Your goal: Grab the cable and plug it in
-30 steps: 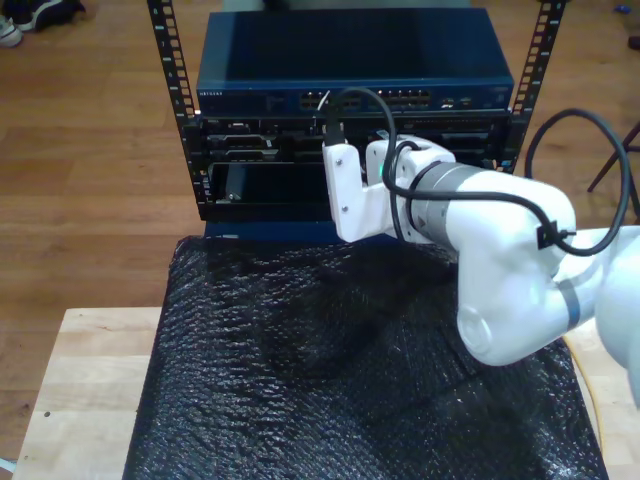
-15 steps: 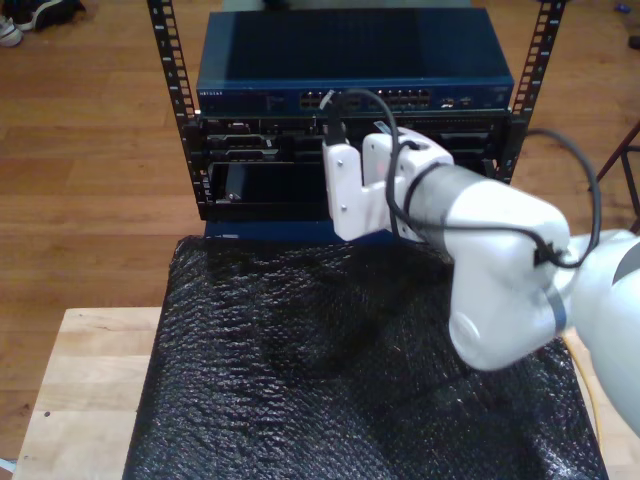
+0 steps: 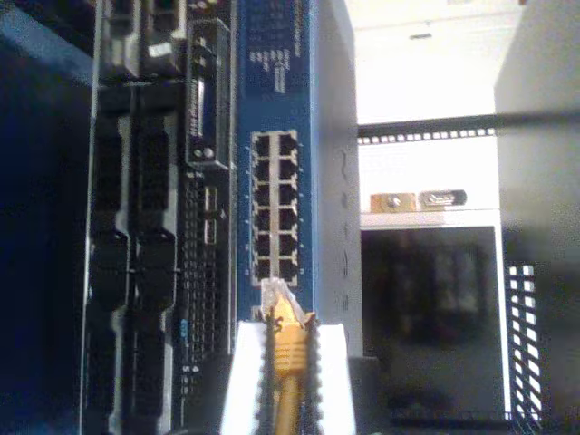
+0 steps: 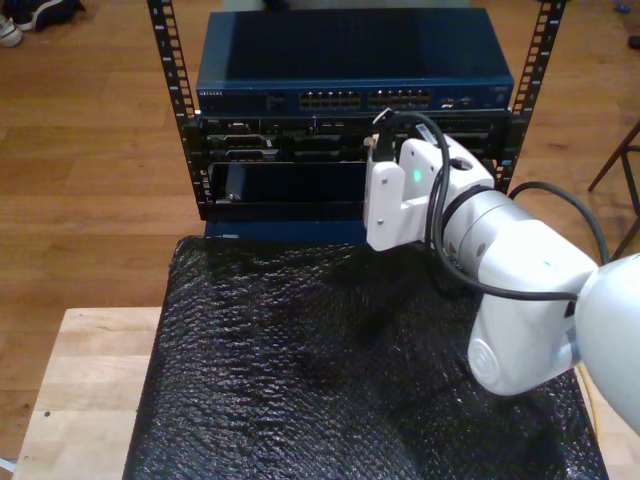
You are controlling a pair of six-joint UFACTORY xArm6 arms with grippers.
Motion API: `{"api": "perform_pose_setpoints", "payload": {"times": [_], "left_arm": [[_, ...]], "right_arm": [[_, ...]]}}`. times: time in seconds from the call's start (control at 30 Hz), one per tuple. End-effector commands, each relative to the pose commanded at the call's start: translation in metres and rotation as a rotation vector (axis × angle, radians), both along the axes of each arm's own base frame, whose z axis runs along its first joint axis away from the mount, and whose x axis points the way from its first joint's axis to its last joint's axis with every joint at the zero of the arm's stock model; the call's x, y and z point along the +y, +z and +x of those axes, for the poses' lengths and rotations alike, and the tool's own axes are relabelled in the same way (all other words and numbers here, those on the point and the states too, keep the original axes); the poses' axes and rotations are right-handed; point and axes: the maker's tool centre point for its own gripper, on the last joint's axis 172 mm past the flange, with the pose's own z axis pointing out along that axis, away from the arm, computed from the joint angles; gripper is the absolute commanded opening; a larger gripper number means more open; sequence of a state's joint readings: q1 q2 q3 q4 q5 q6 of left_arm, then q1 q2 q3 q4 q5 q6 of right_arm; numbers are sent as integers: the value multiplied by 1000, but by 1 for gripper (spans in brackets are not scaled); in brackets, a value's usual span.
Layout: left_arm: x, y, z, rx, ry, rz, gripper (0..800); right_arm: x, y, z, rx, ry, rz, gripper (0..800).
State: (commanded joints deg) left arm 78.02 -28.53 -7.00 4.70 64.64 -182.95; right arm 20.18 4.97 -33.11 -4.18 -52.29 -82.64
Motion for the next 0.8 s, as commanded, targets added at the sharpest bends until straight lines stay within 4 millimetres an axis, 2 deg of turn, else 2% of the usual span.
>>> {"api": "perform_pose_setpoints", "payload": {"times": [0.1,0.23,0.33,0.43,0.57,0.67,0.8], "left_arm": [[0,0,0,0,0,0,800],[0,0,0,0,0,1,800],[0,0,0,0,0,1,800],[0,0,0,0,0,1,800],[0,0,0,0,0,1,800],[0,0,0,0,0,0,800],[0,0,0,0,0,1,800]], "right_arm": [[-10,10,6,-30,-19,11,0],[-11,12,10,-44,-21,19,0],[-9,24,9,-90,-16,35,0],[-10,10,17,-86,-23,34,0],[-8,20,19,-148,-18,59,0],[-9,12,19,-172,-19,70,0],[-13,11,21,-203,-38,81,0]]}}
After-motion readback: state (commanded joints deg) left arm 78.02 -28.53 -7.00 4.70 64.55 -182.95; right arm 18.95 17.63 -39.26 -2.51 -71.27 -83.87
